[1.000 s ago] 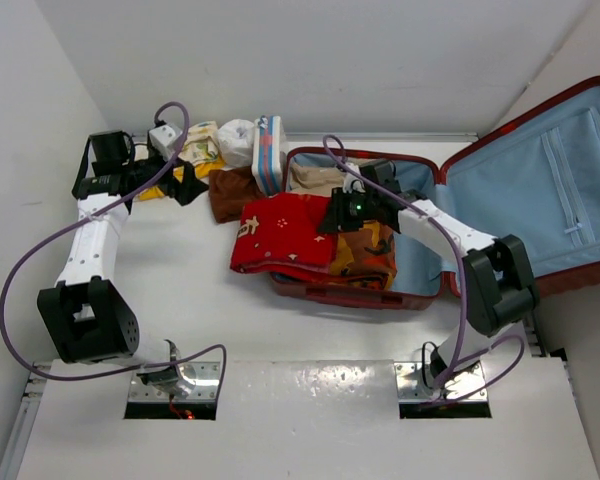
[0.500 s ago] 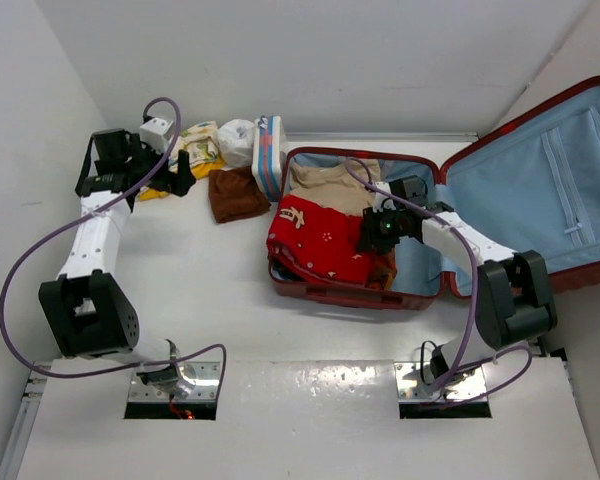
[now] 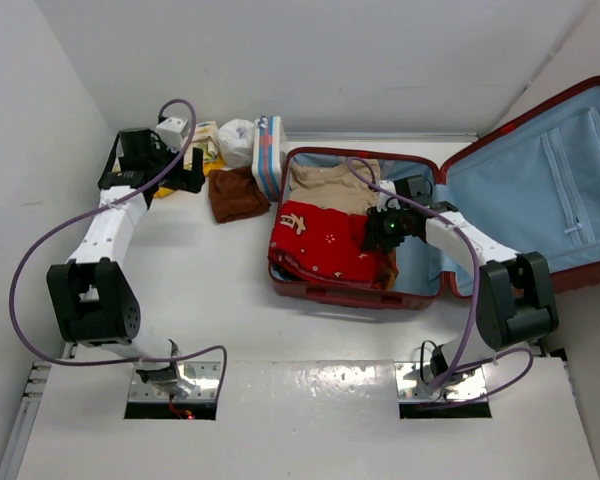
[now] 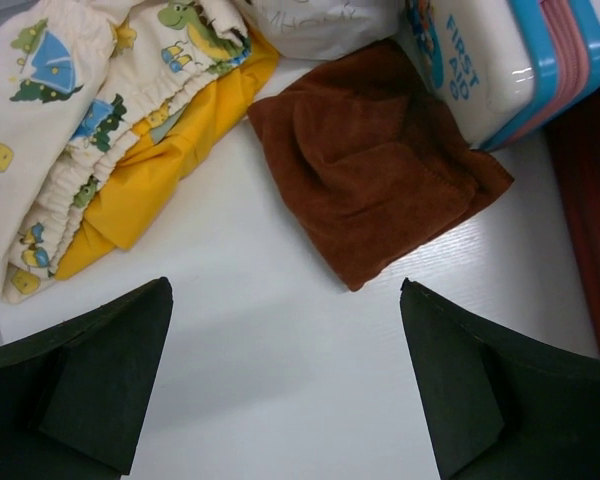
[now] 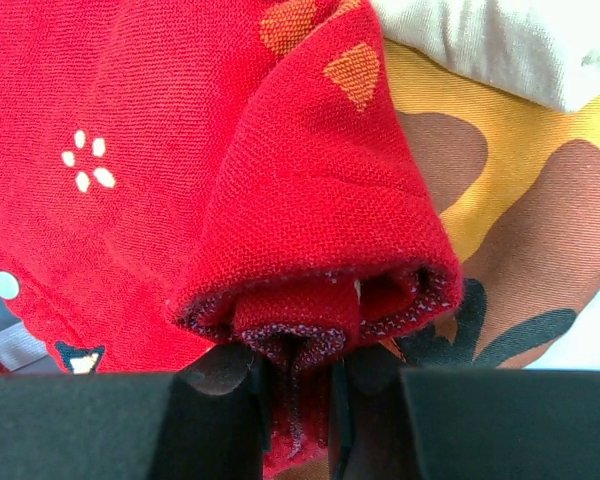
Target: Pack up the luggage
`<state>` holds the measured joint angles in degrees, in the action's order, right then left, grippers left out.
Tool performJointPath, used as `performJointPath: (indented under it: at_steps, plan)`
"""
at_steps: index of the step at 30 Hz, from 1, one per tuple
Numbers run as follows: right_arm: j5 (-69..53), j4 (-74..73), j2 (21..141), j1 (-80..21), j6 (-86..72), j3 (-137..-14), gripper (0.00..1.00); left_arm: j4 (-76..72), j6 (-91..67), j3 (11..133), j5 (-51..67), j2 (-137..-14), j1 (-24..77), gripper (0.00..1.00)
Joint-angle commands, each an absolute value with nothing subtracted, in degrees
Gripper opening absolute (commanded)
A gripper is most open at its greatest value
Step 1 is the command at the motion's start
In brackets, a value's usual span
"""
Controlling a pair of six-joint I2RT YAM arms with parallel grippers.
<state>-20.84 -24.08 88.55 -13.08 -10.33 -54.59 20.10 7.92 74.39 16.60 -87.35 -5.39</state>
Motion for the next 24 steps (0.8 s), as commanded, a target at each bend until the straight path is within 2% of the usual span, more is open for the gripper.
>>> performJointPath:
  at_steps: [1, 2, 3, 5, 6, 11, 17, 24]
  plan:
    - [-14.77, -24.61, 86.75, -11.60, -7.30, -54.76, 0.02, 17.58, 4.23, 78.30, 14.07, -88.76, -2.65, 1.00]
    - [-14.50, -24.35, 86.75, -11.51, -7.29, -54.76, 0.12, 17.58, 2.91, 79.27, 12.84, -89.29, -1.59, 1.00]
    - [-14.41, -24.52, 86.84, -11.60, -7.47, -54.84, 0.38, 17.58, -1.02, 80.50, 10.13, -90.08, -0.19, 1.00]
    - [-15.46, -25.40, 86.84, -11.60, -8.34, -56.50, 0.60, 18.88, -4.29, 86.02, 2.66, -93.40, 3.84, 1.00]
    - [-15.99, -25.49, 86.57, -11.69, -9.22, -57.04, 0.78, 19.51, -7.26, 87.96, 0.90, -94.65, 5.09, 1.00]
    - [-19.24, -24.44, 82.72, -12.39, -13.88, -60.82, 0.89, 25.73, -14.67, 104.37, -2.11, -105.19, 10.10, 1.00]
    - [-19.34, -25.93, 79.81, -13.27, -15.56, -64.60, 0.90, 29.36, -23.19, 119.33, 1.32, -118.19, 12.03, 1.00]
    - [-16.18, -27.16, 76.38, -13.27, -14.50, -63.55, 0.90, 30.41, -26.36, 126.03, -3.43, -125.94, 14.85, 1.00]
